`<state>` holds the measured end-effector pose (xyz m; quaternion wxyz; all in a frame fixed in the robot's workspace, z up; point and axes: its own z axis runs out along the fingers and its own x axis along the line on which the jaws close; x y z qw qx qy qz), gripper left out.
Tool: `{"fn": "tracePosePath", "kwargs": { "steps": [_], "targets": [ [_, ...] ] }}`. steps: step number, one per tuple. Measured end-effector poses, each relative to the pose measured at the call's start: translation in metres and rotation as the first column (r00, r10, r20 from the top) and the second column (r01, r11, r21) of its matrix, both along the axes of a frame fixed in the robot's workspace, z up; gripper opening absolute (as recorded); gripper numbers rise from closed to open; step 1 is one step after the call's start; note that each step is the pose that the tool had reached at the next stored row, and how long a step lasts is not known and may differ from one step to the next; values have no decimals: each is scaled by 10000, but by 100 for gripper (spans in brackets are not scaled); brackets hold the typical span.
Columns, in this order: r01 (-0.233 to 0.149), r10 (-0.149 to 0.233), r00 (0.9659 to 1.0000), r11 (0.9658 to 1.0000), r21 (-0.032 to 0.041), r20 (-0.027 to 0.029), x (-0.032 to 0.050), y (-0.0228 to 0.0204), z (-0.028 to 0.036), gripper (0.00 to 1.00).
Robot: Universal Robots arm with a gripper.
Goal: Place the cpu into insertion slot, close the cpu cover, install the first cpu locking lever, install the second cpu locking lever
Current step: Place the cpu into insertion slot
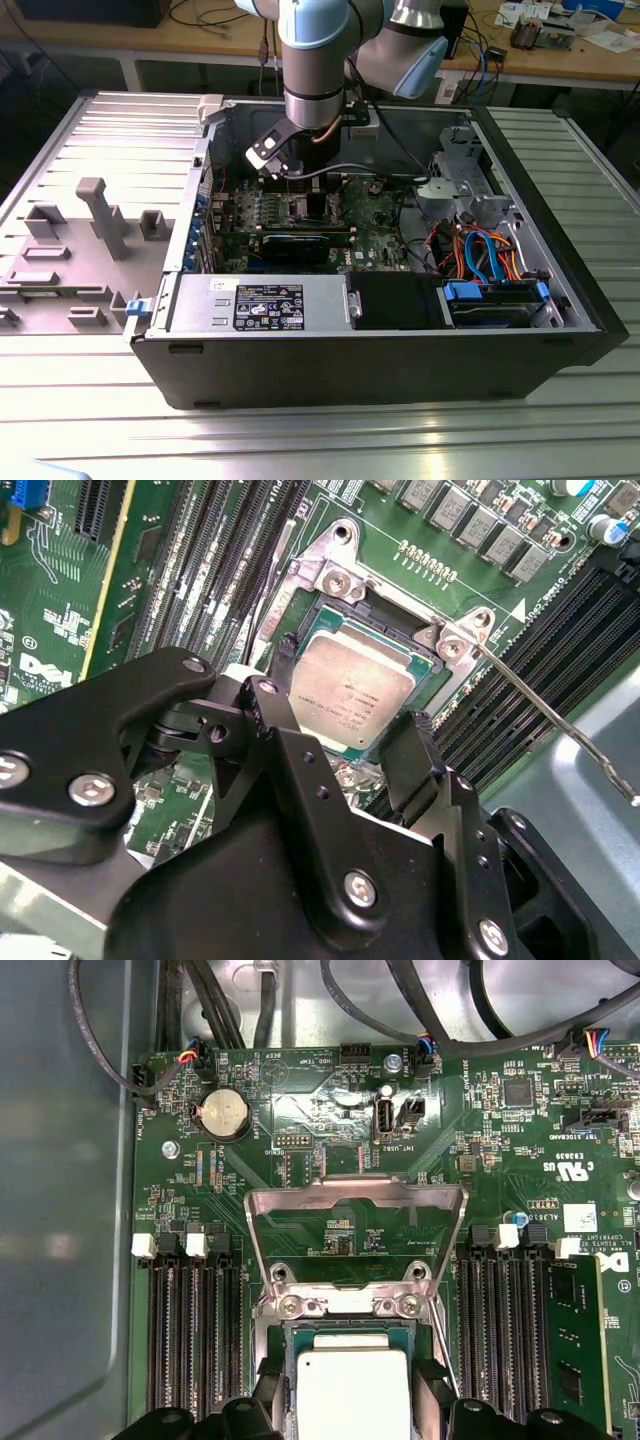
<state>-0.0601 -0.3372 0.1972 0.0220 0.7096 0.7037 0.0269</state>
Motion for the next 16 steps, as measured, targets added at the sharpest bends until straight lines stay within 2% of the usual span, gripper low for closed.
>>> {"fn": "tracePosePath", "kwargs": {
  "steps": [2, 8, 9, 10, 16],
  "targets": [
    [1, -1, 10000, 10000, -1, -3, 3, 0, 0, 55],
    [0, 0, 10000, 10000, -5, -4, 6, -2, -27, 55],
    [0, 0, 10000, 10000, 10, 5, 8, 2, -40, 56],
    [-1, 1, 10000, 10000, 1, 2, 8, 1, -46, 62],
    [0, 0, 10000, 10000, 5, 2, 8, 1, -51, 62]
  ]
}}
